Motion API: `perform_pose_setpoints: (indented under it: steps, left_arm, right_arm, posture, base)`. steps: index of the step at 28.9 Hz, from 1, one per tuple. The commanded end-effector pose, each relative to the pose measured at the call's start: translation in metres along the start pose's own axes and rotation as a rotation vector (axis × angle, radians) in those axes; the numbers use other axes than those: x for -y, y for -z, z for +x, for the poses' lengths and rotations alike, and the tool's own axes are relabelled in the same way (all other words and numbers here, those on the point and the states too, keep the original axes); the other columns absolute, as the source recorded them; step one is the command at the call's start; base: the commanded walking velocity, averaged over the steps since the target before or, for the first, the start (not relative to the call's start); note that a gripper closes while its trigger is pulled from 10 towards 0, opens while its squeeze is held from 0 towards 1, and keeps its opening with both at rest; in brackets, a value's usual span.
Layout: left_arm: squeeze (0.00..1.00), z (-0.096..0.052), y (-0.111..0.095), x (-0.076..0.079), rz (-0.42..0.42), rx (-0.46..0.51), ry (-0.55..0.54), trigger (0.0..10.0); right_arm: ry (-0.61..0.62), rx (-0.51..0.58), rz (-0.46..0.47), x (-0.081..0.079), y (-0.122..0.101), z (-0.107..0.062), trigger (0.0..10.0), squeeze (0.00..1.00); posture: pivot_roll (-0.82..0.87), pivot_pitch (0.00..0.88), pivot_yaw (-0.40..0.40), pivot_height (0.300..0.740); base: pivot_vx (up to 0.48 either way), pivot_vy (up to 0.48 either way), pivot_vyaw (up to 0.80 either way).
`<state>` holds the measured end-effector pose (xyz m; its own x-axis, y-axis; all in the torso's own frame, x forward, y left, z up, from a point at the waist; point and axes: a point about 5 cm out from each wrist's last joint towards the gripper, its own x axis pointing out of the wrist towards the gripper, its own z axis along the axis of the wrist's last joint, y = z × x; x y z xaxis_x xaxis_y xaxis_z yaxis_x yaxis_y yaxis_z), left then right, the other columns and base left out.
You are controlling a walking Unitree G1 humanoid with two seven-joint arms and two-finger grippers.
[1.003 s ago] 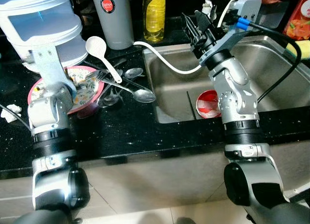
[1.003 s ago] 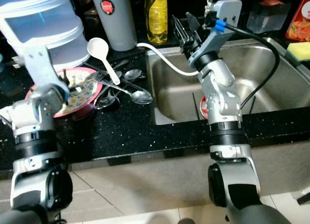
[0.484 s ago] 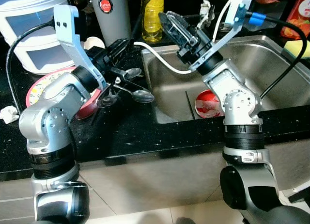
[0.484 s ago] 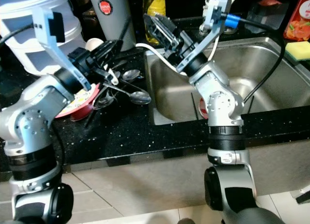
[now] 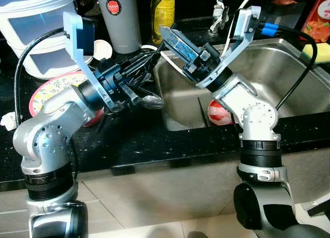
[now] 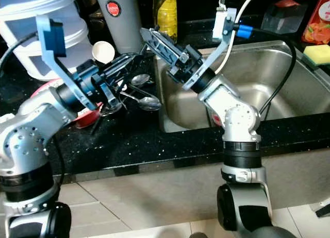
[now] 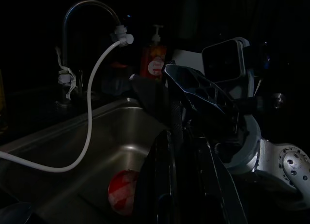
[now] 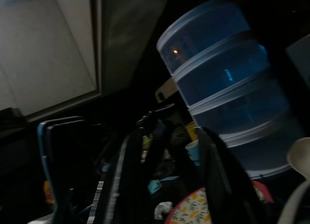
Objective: Kitchen organization
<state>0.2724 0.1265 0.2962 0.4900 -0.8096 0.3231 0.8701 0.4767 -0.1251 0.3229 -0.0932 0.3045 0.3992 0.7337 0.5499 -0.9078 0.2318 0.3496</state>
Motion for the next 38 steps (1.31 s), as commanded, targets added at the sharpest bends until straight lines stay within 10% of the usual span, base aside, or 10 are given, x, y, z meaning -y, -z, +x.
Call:
perform_pose_setpoints:
  steps: [1, 15, 16, 17, 18, 20, 21, 29, 37, 38]
  left_arm:
    - [0.0, -0.002, -0.001, 0.005, 0.015, -0.021, 0.036, 10.0]
    - [0.0, 0.003, -0.001, 0.0, 0.097, -0.021, -0.038, 10.0]
    - [1.0, 0.003, -0.002, -0.003, 0.089, -0.015, -0.054, 10.0]
    - [1.0, 0.004, -0.004, -0.005, 0.083, -0.004, -0.074, 10.0]
    - [1.0, 0.004, -0.005, -0.007, 0.079, 0.003, -0.087, 10.0]
    - [1.0, 0.003, -0.008, -0.01, 0.054, 0.021, -0.109, 10.0]
    - [0.0, 0.0, -0.014, -0.016, 0.027, 0.057, -0.149, 10.0]
    - [0.0, -0.012, -0.026, -0.019, 0.019, 0.144, -0.162, 10.0]
    - [0.0, -0.012, -0.013, -0.026, 0.019, 0.081, -0.277, 10.0]
    - [0.0, -0.012, -0.009, -0.034, 0.029, 0.06, -0.355, 10.0]
  right_arm:
    - [-0.004, -0.008, 0.005, -0.003, 0.0, 0.001, 0.0, 0.0]
    - [-0.019, 0.006, 0.031, -0.006, -0.002, -0.003, 0.0, 0.0]
    - [-0.016, 0.002, 0.029, -0.005, -0.002, -0.002, 0.0, 0.0]
    - [-0.009, -0.001, 0.028, -0.005, -0.002, -0.002, 0.0, 0.0]
    - [-0.004, -0.003, 0.028, -0.004, -0.002, -0.002, 3.5, 0.0]
    - [0.008, -0.005, 0.022, -0.003, -0.002, -0.002, 4.4, 0.0]
    - [0.049, -0.004, 0.007, 0.003, -0.003, -0.003, 10.0, 0.0]
    - [0.466, -0.008, -0.241, 0.054, -0.015, -0.014, 10.0, 0.0]
    - [1.007, -0.276, -0.563, 0.112, 0.003, -0.054, 10.0, 0.0]
    - [1.056, -0.337, -0.592, 0.117, 0.011, -0.062, 10.0, 0.62]
  posture:
    - [0.01, 0.028, 0.068, 0.74]
    - [0.01, 0.027, 0.069, 0.74]
    - [0.01, 0.027, 0.069, 0.74]
    - [0.01, 0.026, 0.069, 0.74]
    - [0.01, 0.026, 0.069, 0.74]
    - [0.01, 0.026, 0.069, 0.74]
    - [0.01, 0.026, 0.068, 0.74]
    - [0.01, 0.024, 0.062, 0.74]
    - [0.03, 0.019, 0.046, 0.74]
    - [0.04, 0.019, 0.041, 0.74]
  base:
    - [0.0, 0.0, 0.0]
    - [0.0, 0.0, 0.0]
    - [0.0, 0.0, 0.0]
    - [0.0, 0.0, 0.0]
    - [0.0, 0.0, 0.0]
    - [0.0, 0.0, 0.0]
    - [0.0, 0.0, 0.0]
    - [0.0, 0.0, 0.0]
    - [0.0, 0.0, 0.0]
    - [0.0, 0.0, 0.0]
